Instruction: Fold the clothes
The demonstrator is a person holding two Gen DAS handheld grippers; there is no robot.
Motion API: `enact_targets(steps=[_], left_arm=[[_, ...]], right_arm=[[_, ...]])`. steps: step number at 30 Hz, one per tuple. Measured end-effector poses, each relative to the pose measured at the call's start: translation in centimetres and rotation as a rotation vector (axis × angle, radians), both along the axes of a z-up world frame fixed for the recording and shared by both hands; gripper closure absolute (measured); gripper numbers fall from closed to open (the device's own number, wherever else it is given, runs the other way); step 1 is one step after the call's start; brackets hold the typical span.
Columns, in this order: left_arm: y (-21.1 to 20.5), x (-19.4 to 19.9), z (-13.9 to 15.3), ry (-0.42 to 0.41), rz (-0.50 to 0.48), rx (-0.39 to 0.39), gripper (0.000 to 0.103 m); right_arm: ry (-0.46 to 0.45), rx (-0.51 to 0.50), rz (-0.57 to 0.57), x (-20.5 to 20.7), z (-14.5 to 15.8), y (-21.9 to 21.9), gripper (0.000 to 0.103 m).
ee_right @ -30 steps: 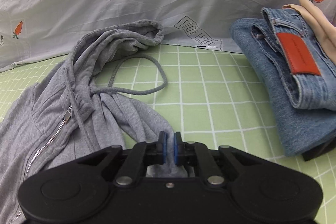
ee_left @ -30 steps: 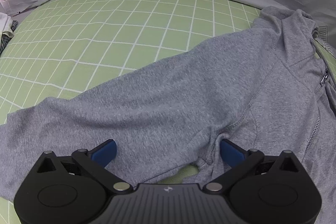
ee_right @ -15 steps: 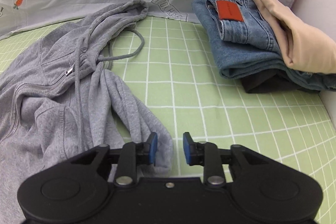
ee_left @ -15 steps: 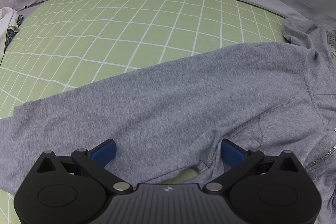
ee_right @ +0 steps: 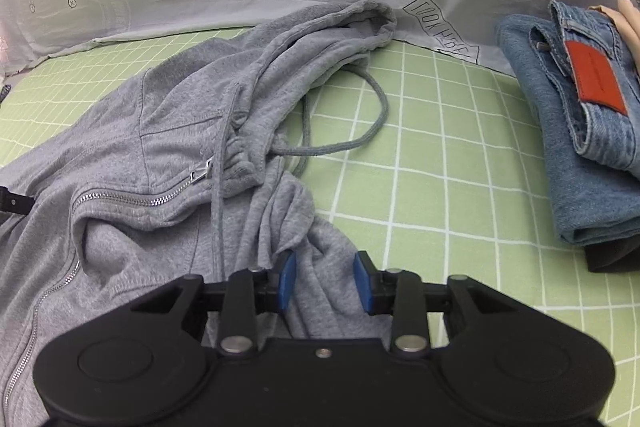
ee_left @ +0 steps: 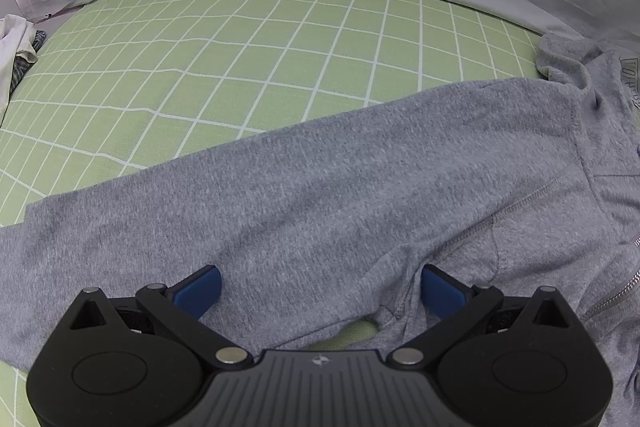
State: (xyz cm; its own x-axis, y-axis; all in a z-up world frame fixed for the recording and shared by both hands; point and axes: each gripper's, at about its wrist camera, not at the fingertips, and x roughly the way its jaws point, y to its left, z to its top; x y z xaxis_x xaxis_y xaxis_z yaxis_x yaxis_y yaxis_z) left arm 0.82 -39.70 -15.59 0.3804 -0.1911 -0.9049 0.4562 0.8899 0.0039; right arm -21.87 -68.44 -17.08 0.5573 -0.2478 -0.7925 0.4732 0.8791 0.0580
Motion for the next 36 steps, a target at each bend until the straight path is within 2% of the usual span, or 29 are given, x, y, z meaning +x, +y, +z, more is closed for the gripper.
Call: enact_targets(steps=[1,6,9,12,13,15,16,17,19,22,26,28,30,33,36], left_arm=[[0.0,0.0,0.0,0.000,0.000,0.000,0.000],[0.1,0.1,0.0,0.001,-0.004,0.000,0.000],[-0.1,0.2,0.0,0.000,-0.002,-0.001,0.000],[-0.3,0.2,0.0,-0.001,-0.001,-0.001,0.000],[-0.3,0.3,-0.1,-0.002,0.000,-0.001,0.000],[-0.4,0.3,-0.1,-0.001,0.001,-0.001,0.000],[-0.5,0.3,-0.1,-0.001,0.001,-0.001,0.000],[-0.5,0.3,-0.1,-0.001,0.001,-0.001,0.000],[-0.5,0.3,-0.1,0.000,0.003,-0.001,0.000],[-0.5,0.2,-0.2,-0.001,0.004,-0.001,0.000],[-0.3,0.2,-0.2,-0.003,0.002,-0.002,0.000],[-0.3,0.2,-0.2,-0.004,0.002,-0.003,0.000],[-0.3,0.2,-0.2,-0.005,0.001,-0.003,0.000],[-0.2,0.2,-0.2,-0.004,-0.001,-0.003,0.000],[-0.2,0.2,-0.2,-0.004,-0.003,-0.003,0.000]], right_arm=[[-0.011,-0.004,-0.024,-0.4,0.1,0.1,0.095],[-0.072,-0.052,-0.207,-3.7,1.6,0.7,0.103],[0.022,-0.242,-0.350,-6.5,3.0,1.4,0.103],[0.076,-0.244,-0.407,-9.7,3.2,0.4,0.102],[0.075,-0.232,-0.411,-10.4,3.2,0.1,0.098],[0.054,-0.205,-0.407,-10.9,3.0,-0.3,0.067],[0.042,-0.197,-0.404,-10.5,3.0,-0.1,0.042],[0.026,-0.187,-0.394,-9.9,2.9,0.1,0.034],[0.005,-0.163,-0.343,-8.3,2.9,0.6,0.032],[0.032,-0.167,-0.253,-5.3,2.5,1.8,0.007],[0.072,-0.161,-0.110,-2.5,1.6,3.0,0.003],[0.097,-0.197,-0.093,-1.5,1.1,3.3,0.001],[0.147,-0.259,-0.103,-0.2,0.4,3.2,0.000],[0.193,-0.295,-0.142,0.7,-0.4,2.2,0.000],[0.153,-0.260,-0.270,-0.4,-0.1,0.7,0.000]])
